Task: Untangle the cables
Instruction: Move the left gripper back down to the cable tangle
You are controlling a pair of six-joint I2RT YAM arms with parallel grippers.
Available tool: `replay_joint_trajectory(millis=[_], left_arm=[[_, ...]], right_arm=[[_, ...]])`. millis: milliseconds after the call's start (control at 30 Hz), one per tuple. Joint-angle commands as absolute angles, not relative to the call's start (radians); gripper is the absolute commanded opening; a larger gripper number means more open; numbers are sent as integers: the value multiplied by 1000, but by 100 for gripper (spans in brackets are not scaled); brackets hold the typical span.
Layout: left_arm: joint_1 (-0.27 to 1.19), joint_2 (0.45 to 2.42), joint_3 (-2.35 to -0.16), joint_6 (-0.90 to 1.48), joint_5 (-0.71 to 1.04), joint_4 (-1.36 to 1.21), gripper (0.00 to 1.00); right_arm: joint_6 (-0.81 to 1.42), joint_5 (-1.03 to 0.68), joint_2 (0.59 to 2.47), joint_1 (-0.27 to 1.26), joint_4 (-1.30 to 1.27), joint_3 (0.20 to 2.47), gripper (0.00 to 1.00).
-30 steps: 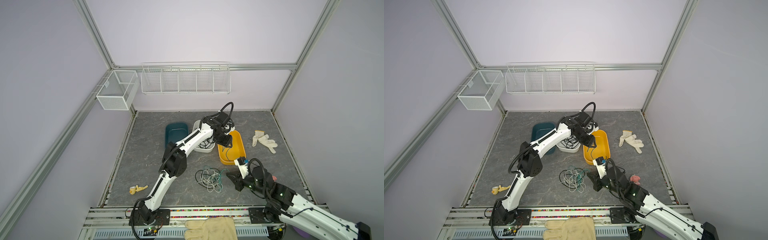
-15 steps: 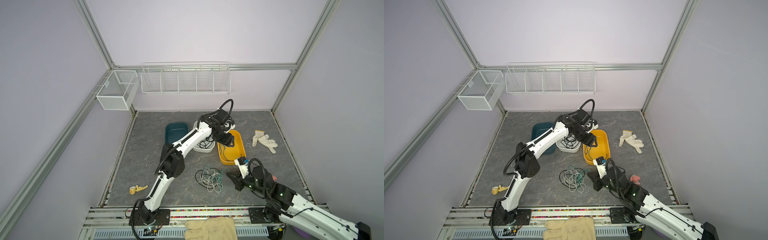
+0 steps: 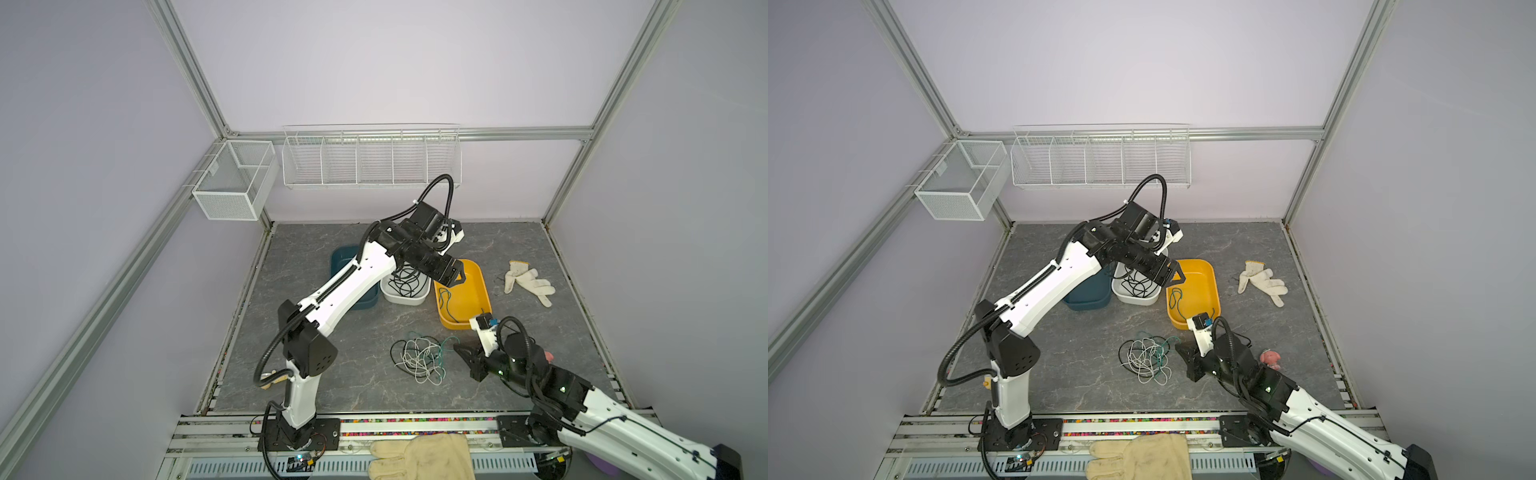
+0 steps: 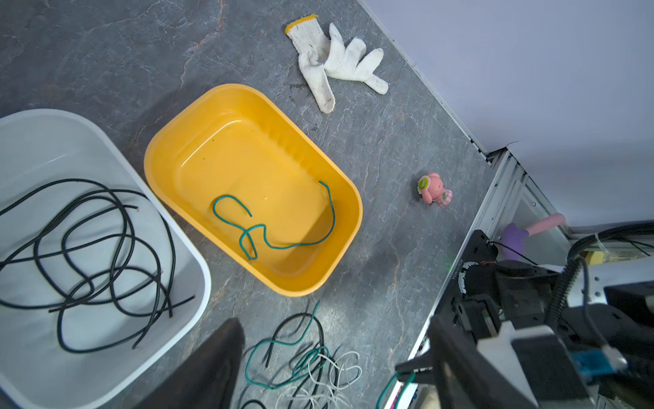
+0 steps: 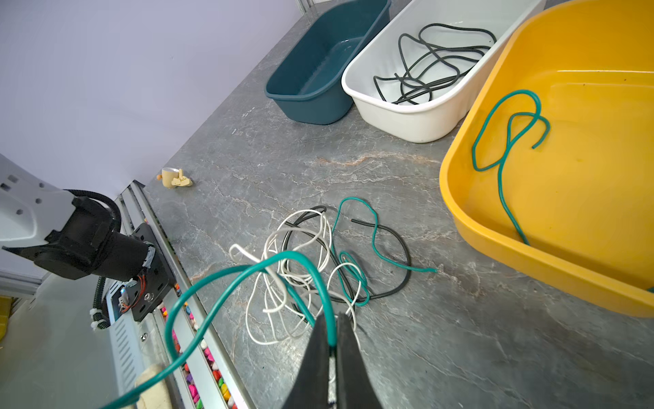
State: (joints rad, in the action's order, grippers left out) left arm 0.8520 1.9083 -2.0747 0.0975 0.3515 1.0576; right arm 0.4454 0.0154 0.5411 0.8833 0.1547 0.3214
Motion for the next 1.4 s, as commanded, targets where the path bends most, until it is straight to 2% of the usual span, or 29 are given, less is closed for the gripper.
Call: replay_joint_trajectory(millis=[0, 200, 400, 633, 1100, 1367], left_arm=[[856, 1796, -1947, 86, 307, 994, 85], [861, 1598, -1669, 129, 295, 866, 93], [881, 1382, -1341, 226, 316, 680, 93], [935, 1203, -1058, 339, 364, 491, 91], [978, 1134, -791, 443, 394, 302, 85], [979, 1190, -718, 466, 414, 237, 80]], right_arm=[[456, 40, 522, 877, 164, 306, 7], [460, 59, 508, 877, 172, 302, 7], [463, 75, 494, 877, 181, 300, 7], [468, 84, 487, 877, 183, 297, 7], [468, 75, 492, 877, 175, 294, 7], [467, 53, 482, 877, 166, 291, 7]])
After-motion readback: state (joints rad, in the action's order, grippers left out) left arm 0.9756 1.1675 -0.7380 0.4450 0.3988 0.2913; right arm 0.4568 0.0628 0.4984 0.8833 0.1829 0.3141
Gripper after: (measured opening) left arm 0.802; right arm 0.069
